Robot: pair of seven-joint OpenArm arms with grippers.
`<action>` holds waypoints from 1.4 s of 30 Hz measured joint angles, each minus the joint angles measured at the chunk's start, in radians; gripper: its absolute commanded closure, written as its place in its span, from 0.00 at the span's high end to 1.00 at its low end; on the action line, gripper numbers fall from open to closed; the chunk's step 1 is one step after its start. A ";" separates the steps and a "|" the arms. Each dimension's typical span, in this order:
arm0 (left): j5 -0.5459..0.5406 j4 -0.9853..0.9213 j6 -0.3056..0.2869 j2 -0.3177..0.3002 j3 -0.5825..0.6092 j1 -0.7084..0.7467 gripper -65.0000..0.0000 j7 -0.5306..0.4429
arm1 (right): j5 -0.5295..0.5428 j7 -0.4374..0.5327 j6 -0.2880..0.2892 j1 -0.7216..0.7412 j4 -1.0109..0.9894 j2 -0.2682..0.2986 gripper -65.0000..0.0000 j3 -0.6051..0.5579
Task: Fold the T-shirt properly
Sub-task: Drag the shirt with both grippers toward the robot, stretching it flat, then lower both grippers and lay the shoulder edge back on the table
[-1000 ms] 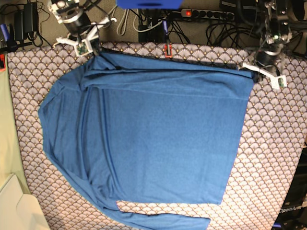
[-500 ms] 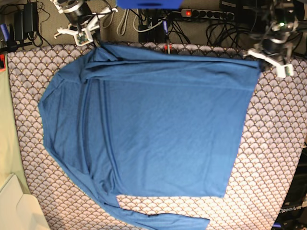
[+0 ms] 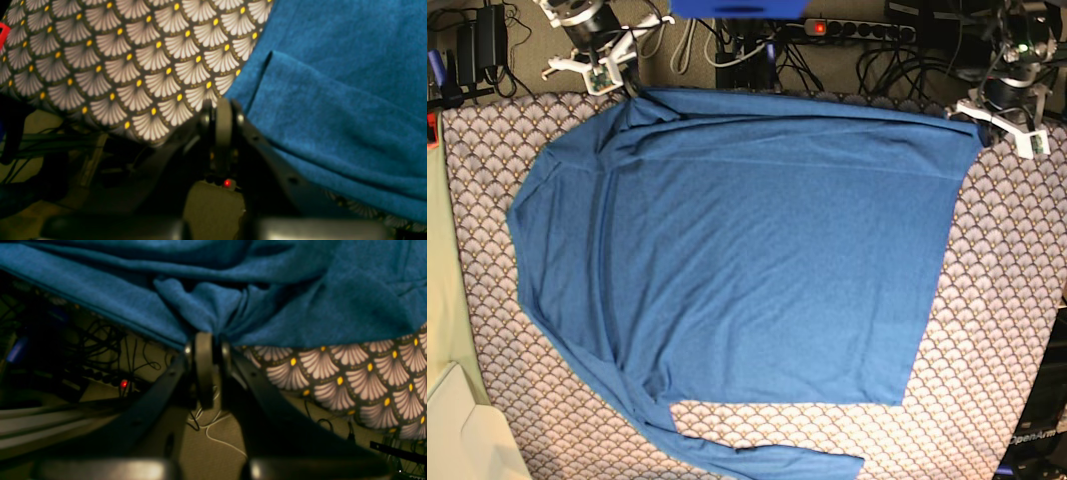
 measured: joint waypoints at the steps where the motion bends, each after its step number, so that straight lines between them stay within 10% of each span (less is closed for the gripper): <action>1: 0.000 0.000 0.000 -0.001 0.000 0.000 0.01 0.000 | 0.000 -0.003 0.000 0.000 0.005 0.000 0.00 0.000; 22: 0.000 -0.009 0.004 0.000 -0.003 -0.152 0.01 0.014 | 0.000 -0.160 0.000 0.153 0.091 0.003 0.00 -0.002; 35: 0.000 -0.122 0.003 0.002 -0.004 -0.394 0.01 0.217 | 0.003 -0.349 0.004 0.339 0.091 0.025 0.00 -0.006; 42: 0.000 -0.163 0.002 0.002 -0.003 -0.439 0.01 0.223 | 0.002 -0.464 0.098 0.442 0.090 0.017 0.00 -0.006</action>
